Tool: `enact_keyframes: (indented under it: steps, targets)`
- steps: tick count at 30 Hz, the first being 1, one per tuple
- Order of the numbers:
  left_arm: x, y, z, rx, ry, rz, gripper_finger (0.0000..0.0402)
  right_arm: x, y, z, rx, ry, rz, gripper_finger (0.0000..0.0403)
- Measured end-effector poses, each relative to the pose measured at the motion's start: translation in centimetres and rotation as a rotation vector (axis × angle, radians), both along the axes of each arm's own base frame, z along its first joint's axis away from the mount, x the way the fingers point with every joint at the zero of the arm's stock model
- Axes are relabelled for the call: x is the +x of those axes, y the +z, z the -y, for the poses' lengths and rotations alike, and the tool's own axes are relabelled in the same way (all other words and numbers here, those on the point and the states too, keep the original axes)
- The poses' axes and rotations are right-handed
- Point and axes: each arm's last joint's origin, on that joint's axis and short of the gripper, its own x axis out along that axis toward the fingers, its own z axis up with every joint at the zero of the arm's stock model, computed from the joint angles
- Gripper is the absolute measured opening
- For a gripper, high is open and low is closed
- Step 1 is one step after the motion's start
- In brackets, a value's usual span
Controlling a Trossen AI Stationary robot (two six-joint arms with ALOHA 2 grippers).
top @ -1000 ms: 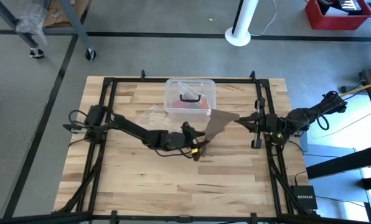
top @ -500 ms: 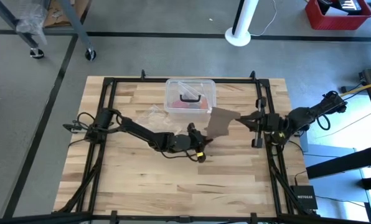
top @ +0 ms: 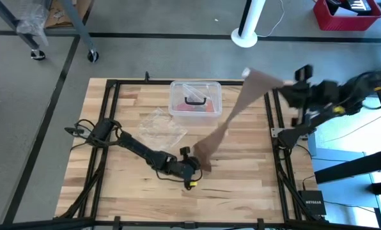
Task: Roll bandage
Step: Roll the brown bandage
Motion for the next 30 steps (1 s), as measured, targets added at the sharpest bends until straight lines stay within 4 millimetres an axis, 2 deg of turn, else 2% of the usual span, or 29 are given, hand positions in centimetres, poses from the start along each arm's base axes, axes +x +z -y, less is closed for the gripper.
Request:
enact_keyframes:
  steps: [4,9,15,19,25,30]
  targets:
    - [-0.1,0.2,0.8,0.008,-0.036,0.001,0.0019,-0.3,2.2,0.1,-0.022,0.001,-0.041,0.0003]
    - [0.6,1.6,1.1,-0.019,-0.084,0.006,0.0072,0.6,2.8,-0.3,-0.059,-0.007,-0.115,0.0003]
    - [-0.1,1.2,0.4,0.014,-0.078,-0.191,0.0156,0.2,4.4,-0.1,-0.094,-0.020,-0.110,0.0004]
    - [-0.7,1.2,0.4,-0.009,-0.037,-0.232,0.0171,-0.1,5.2,0.1,-0.106,-0.029,-0.124,0.0004]
    - [-3.0,4.7,0.9,-0.029,-0.040,-0.285,0.0166,-0.4,5.3,0.5,-0.105,-0.097,-0.167,0.0005]
    - [-4.0,8.0,0.9,-0.077,-0.028,-0.207,0.0160,-0.4,4.9,0.5,-0.123,-0.114,-0.206,0.0005]
